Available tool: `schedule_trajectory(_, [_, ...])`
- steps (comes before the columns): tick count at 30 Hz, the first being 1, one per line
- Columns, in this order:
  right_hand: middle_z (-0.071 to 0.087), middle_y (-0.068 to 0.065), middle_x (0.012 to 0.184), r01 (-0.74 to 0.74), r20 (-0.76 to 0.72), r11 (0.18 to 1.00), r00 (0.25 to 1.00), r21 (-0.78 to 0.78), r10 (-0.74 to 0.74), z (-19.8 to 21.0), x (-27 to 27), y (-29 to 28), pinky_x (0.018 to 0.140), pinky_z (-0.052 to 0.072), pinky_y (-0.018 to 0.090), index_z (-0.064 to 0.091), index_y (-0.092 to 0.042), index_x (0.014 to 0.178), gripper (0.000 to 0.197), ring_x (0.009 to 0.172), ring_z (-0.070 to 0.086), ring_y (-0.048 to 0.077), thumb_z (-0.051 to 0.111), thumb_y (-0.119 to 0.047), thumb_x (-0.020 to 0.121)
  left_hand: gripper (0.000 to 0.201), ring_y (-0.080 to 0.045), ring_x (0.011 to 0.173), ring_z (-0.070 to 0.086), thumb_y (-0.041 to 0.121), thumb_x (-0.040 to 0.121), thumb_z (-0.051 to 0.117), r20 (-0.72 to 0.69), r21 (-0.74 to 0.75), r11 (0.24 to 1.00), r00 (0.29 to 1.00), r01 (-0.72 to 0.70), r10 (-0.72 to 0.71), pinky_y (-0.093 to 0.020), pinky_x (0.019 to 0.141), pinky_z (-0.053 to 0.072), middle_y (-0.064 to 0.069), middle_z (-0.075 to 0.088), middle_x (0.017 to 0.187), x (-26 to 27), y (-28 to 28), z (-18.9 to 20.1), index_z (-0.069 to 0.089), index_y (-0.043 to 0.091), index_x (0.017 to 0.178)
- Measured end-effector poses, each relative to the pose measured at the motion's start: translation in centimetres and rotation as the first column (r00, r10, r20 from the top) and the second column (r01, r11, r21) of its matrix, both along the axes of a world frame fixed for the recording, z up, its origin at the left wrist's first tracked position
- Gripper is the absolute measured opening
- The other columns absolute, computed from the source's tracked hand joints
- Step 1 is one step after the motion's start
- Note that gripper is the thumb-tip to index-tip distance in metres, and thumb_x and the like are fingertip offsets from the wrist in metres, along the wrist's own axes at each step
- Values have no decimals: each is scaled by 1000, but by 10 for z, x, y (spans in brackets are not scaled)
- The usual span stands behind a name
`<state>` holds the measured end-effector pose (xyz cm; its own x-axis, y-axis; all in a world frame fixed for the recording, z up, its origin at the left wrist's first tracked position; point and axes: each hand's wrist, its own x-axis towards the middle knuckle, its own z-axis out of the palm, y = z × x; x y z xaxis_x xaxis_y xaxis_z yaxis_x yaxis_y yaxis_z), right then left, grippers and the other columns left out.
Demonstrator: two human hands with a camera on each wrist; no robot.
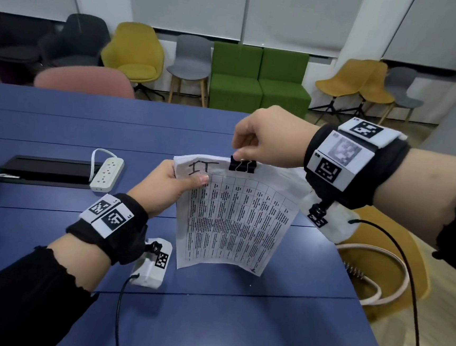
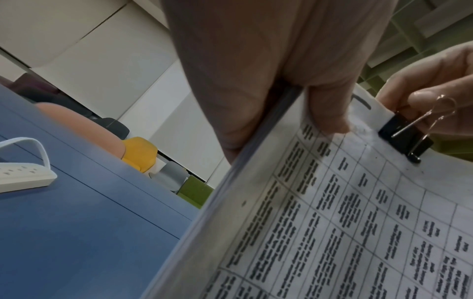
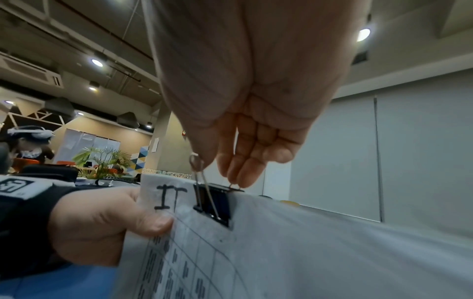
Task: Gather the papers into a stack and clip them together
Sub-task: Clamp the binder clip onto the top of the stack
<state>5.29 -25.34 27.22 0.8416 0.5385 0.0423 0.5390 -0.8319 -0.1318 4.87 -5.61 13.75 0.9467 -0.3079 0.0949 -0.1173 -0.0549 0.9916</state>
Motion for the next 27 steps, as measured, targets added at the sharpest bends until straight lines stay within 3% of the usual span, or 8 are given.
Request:
schedule_trajectory(3, [71,-1,97,11,-41,1000,999,-4,-11,-2,1,-1,84,51,30,69,-13,102,28,87,63,14,67,-35,84,25,-23,106,68,7,94,56,2,7,1000,1000,8,-8,-33,93,54,-13,71,115,0,1,0,66,9,118])
schedule_trajectory(7, [66,-2,105,14,-100,996,995,-90,-23,-4,4,-1,88,49,30,63,-15,111,41,97,61,16,66,-43,82,26,-20,104,68,7,94,57,15,2,1000,1000,16,-16,-30,90,54,-11,72,114,1,1,0,66,13,117])
schedule_trajectory(11, [66,-2,103,2,-122,986,992,-168,-23,-10,5,3,86,50,35,62,-17,106,42,96,60,19,67,-49,79,32,-24,109,67,19,88,61,17,6,999,999,32,-32,-36,95,52,-9,72,115,1,2,0,66,14,120])
schedule_trajectory(16, [64,-1,95,-6,-137,976,990,-217,-25,-15,7,7,78,50,33,60,-17,100,40,87,58,20,65,-51,80,34,-24,109,67,22,86,61,24,26,999,999,27,-28,-41,99,50,-8,72,114,-1,2,0,66,14,119])
schedule_trajectory(19, [59,-1,87,-35,-129,964,992,-262,1,-22,8,10,68,42,29,56,-16,91,36,81,54,21,65,-50,81,34,-25,109,67,23,86,61,30,34,999,999,20,-21,-41,98,50,-8,72,114,-2,2,0,66,14,118])
schedule_trajectory(23, [46,-7,70,-48,-83,947,996,-317,23,-31,7,11,51,32,25,39,-22,67,39,75,49,20,71,-40,79,33,-24,108,68,24,86,61,36,60,998,999,21,-23,-41,98,50,-7,73,113,-3,3,1,67,15,117])
schedule_trajectory(27, [50,-4,77,-41,-99,962,995,-271,15,-33,7,8,57,35,28,47,-17,80,29,79,51,20,71,-34,81,31,-20,108,68,24,87,60,46,82,997,999,5,-9,-39,99,50,-5,73,113,-4,3,1,68,15,116])
